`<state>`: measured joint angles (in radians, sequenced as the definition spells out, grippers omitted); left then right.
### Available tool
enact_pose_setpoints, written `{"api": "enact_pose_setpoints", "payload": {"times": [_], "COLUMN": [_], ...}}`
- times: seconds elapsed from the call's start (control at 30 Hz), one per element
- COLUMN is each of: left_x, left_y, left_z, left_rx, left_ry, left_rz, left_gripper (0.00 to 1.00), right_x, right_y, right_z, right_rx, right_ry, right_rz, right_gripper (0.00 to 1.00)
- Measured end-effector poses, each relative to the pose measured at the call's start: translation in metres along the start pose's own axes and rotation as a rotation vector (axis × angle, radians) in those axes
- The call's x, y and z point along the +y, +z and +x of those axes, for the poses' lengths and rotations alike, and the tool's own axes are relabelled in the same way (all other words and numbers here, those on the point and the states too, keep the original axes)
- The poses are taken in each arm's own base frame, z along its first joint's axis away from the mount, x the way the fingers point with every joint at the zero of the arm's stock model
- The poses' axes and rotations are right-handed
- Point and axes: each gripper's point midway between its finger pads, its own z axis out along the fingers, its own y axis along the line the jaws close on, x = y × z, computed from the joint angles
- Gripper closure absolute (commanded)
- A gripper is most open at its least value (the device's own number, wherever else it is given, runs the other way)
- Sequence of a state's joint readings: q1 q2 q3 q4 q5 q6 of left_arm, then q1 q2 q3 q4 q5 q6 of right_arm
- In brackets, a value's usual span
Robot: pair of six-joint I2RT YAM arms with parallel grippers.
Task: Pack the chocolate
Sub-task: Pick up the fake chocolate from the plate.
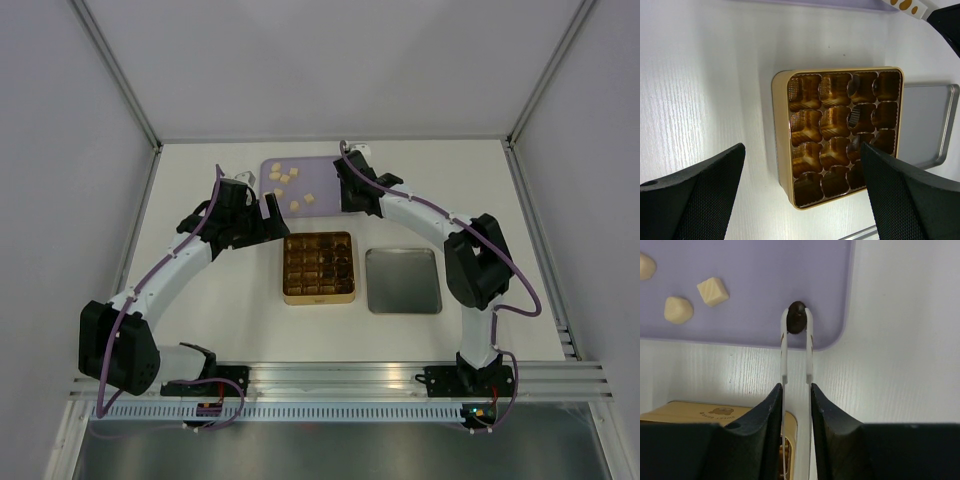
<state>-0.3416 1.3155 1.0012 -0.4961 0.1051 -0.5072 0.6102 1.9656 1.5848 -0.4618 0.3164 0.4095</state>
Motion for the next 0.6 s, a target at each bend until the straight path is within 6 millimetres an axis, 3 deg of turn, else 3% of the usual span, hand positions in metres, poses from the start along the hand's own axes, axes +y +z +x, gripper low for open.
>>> {"api": "enact_pose_setpoints", "payload": {"times": [0.17,0.37,0.47,0.6], "left_x": [0.000,0.000,0.000,0.000], "left_y": [0.000,0.000,0.000,0.000], "left_z": [0.000,0.000,0.000,0.000], "left_rx": [0.000,0.000,0.000,0.000], "left_ry": [0.000,0.000,0.000,0.000], "left_rz": [0.000,0.000,0.000,0.000], "left_gripper": [0.00,0.00,0.00,0.00], "right_x": [-0.003,-0.005,-0.005,-0.006], "right_y": [0.000,-0.007,-0.026,-0.069], "right_z": [-0.001,-0.003,0.001,0.007], "right_rx": [-0.008,-0.026,-0.032,-0.063], "right_ry": [0.006,-0.019,-0.045,-0.064], "right_rz": [0.018,0.003,-0.055,-0.159], "right_gripper": [0.85,0.90,0.91,0.91]}}
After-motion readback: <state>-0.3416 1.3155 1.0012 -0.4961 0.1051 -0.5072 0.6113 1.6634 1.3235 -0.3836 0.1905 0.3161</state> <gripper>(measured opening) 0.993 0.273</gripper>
